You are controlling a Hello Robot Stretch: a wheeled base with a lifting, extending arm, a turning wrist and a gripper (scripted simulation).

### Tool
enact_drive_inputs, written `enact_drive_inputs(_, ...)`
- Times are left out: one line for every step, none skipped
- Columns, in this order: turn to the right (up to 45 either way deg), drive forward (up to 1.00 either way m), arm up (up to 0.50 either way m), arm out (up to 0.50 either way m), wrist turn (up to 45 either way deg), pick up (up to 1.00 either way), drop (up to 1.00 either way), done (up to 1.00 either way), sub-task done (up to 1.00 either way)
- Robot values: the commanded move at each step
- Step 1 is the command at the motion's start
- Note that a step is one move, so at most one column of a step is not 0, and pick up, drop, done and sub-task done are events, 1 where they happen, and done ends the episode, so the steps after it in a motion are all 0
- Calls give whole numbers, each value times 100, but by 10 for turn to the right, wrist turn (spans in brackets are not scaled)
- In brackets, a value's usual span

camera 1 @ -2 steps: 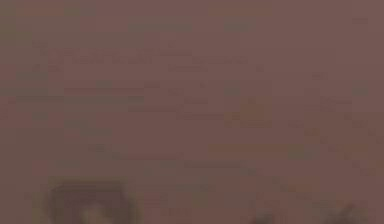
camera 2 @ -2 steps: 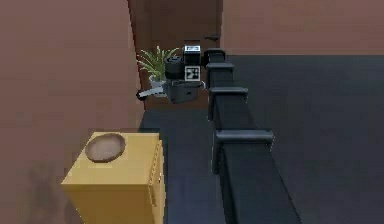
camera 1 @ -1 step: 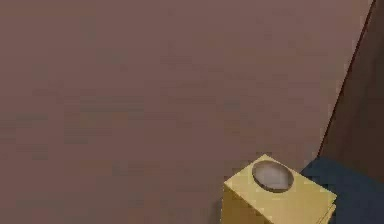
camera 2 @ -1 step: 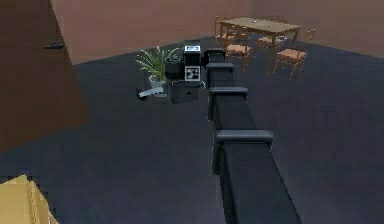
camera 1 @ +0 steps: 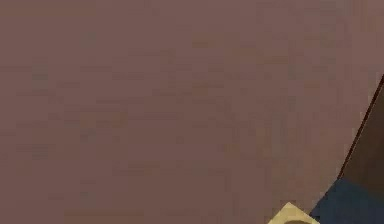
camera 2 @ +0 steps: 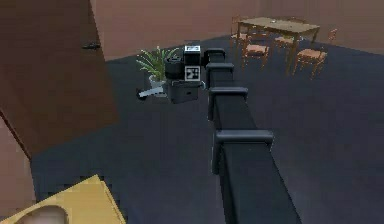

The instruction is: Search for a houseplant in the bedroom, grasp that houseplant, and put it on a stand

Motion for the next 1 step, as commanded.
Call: enact_drive_inputs(90,0,0,0,0,0,0,0,0)
